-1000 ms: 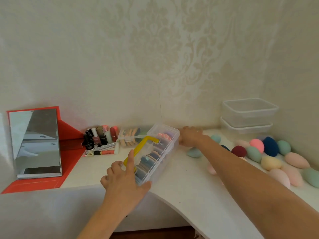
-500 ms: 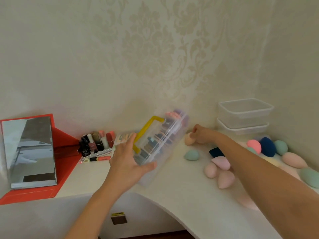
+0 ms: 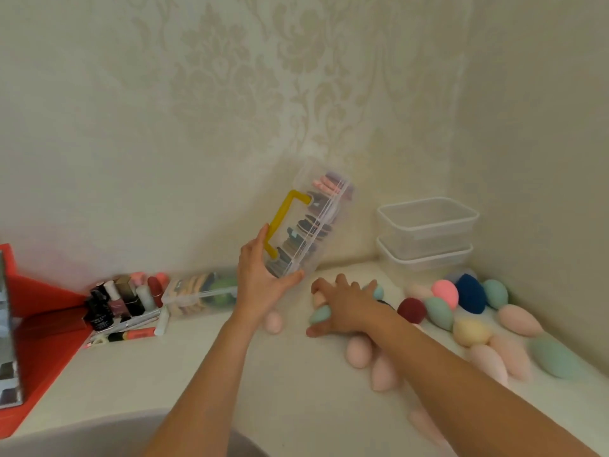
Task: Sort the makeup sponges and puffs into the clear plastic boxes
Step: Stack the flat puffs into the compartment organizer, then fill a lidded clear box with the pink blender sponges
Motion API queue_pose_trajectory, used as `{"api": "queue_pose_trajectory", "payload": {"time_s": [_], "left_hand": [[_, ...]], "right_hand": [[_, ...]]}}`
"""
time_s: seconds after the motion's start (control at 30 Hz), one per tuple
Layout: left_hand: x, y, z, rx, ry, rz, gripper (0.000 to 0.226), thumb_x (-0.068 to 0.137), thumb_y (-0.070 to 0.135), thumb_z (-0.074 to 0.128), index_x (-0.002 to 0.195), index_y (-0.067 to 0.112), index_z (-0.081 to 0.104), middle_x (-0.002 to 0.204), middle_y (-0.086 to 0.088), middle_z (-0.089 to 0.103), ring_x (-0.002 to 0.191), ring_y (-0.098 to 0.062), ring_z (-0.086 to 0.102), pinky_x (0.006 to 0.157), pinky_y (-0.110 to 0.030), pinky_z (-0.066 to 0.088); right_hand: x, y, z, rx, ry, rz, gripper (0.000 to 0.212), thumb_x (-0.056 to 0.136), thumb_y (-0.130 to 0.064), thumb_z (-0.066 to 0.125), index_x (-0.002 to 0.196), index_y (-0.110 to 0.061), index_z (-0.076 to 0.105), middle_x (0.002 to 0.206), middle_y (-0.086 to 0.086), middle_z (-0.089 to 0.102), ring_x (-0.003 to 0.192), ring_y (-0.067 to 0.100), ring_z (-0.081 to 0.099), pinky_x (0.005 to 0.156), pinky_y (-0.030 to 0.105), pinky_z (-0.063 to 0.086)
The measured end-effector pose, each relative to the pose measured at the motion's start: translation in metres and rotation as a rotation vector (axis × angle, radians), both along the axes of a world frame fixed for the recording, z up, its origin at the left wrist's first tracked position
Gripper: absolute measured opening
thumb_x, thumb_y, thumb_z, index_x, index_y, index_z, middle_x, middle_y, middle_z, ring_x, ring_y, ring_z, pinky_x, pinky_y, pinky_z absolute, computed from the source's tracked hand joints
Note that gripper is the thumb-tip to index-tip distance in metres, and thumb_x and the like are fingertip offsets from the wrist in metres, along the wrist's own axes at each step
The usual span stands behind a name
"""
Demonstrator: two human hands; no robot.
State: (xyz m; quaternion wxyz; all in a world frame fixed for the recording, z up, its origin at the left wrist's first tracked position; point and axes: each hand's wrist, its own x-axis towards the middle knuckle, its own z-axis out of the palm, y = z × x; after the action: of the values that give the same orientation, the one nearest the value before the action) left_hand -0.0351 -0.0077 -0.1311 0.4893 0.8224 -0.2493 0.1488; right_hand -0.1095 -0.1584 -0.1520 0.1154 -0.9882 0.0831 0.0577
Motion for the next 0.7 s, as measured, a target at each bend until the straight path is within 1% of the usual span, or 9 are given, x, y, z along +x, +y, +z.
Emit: {"api": "queue_pose_trajectory", "payload": {"time_s": [0.1,0.17,0.23,0.33,0.4,0.5,0.57,0.63,0.7], "left_hand": [[0.009,-0.012,-0.008,-0.058,0.008,-0.022,0.107,0.061,0.027,0.087,0.147,0.032,0.024,0.134,-0.001,0.036,0.125,-0.013,0.038,0.102,-0.026,0.031],[0.021,-0.013,-0.007,-0.001,0.019,-0.045,0.108,0.060,0.027,0.087,0.147,0.033,0.023,0.137,-0.001,0.035,0.126,-0.014,0.039,0.103,-0.027,0.032],[0.030,-0.012,-0.003,0.099,0.020,-0.079,0.111,0.052,0.039,0.082,0.146,0.035,0.024,0.136,0.000,0.037,0.125,-0.016,0.040,0.105,-0.030,0.034],[0.037,-0.013,0.003,0.303,-0.010,-0.130,0.114,0.040,0.053,0.065,0.145,0.034,0.027,0.132,-0.002,0.040,0.121,-0.019,0.042,0.106,-0.034,0.033],[0.042,-0.015,0.005,0.452,-0.060,-0.138,0.117,0.035,0.057,0.057,0.145,0.031,0.029,0.131,-0.005,0.042,0.120,-0.023,0.042,0.106,-0.033,0.031],[0.050,-0.016,0.008,0.607,-0.069,-0.132,0.120,0.032,0.060,0.052,0.145,0.032,0.028,0.134,-0.006,0.042,0.121,-0.026,0.040,0.105,-0.032,0.028],[0.054,-0.020,0.011,0.702,-0.042,-0.137,0.119,0.035,0.058,0.058,0.146,0.031,0.026,0.136,-0.006,0.040,0.123,-0.026,0.039,0.104,-0.030,0.028],[0.057,-0.026,0.011,0.799,-0.047,-0.139,0.111,0.047,0.049,0.070,0.147,0.031,0.024,0.138,-0.006,0.039,0.124,-0.026,0.037,0.103,-0.030,0.028],[0.060,-0.030,0.008,0.820,-0.050,-0.164,0.102,0.059,0.037,0.078,0.147,0.030,0.026,0.138,-0.006,0.038,0.125,-0.026,0.037,0.104,-0.029,0.029]], "right_hand": [[0.004,-0.008,0.000,0.030,-0.027,-0.031,0.063,0.071,-0.050,0.066,0.123,-0.036,0.034,0.115,0.003,0.039,0.113,0.033,0.044,0.103,0.063,0.017],[0.003,-0.011,0.002,0.020,-0.035,-0.029,0.056,0.073,-0.043,0.066,0.119,-0.034,0.035,0.107,0.002,0.036,0.109,0.032,0.045,0.098,0.057,0.026],[-0.001,-0.013,0.002,-0.005,-0.058,-0.022,0.053,0.075,-0.040,0.066,0.117,-0.032,0.035,0.106,0.003,0.034,0.105,0.031,0.045,0.092,0.051,0.030],[-0.010,-0.018,0.004,-0.017,-0.084,-0.017,0.048,0.077,-0.036,0.065,0.114,-0.029,0.035,0.106,0.004,0.032,0.097,0.028,0.041,0.088,0.047,0.033],[-0.014,-0.022,0.003,0.021,-0.110,-0.023,0.046,0.077,-0.035,0.065,0.112,-0.028,0.036,0.106,0.003,0.031,0.098,0.028,0.040,0.089,0.047,0.035],[-0.016,-0.023,0.002,0.060,-0.130,-0.008,0.044,0.078,-0.034,0.064,0.111,-0.027,0.037,0.116,0.005,0.038,0.103,0.029,0.041,0.089,0.046,0.034],[-0.017,-0.023,0.002,0.062,-0.119,0.011,0.040,0.079,-0.032,0.062,0.111,-0.026,0.037,0.120,0.006,0.043,0.103,0.028,0.040,0.087,0.046,0.032],[-0.018,-0.026,0.005,0.072,-0.105,0.014,0.038,0.080,-0.031,0.061,0.109,-0.027,0.037,0.122,0.005,0.045,0.103,0.028,0.040,0.087,0.046,0.031],[-0.020,-0.028,0.007,0.097,-0.090,0.013,0.039,0.081,-0.029,0.062,0.110,-0.027,0.037,0.124,0.004,0.042,0.108,0.028,0.042,0.090,0.048,0.033]]}}
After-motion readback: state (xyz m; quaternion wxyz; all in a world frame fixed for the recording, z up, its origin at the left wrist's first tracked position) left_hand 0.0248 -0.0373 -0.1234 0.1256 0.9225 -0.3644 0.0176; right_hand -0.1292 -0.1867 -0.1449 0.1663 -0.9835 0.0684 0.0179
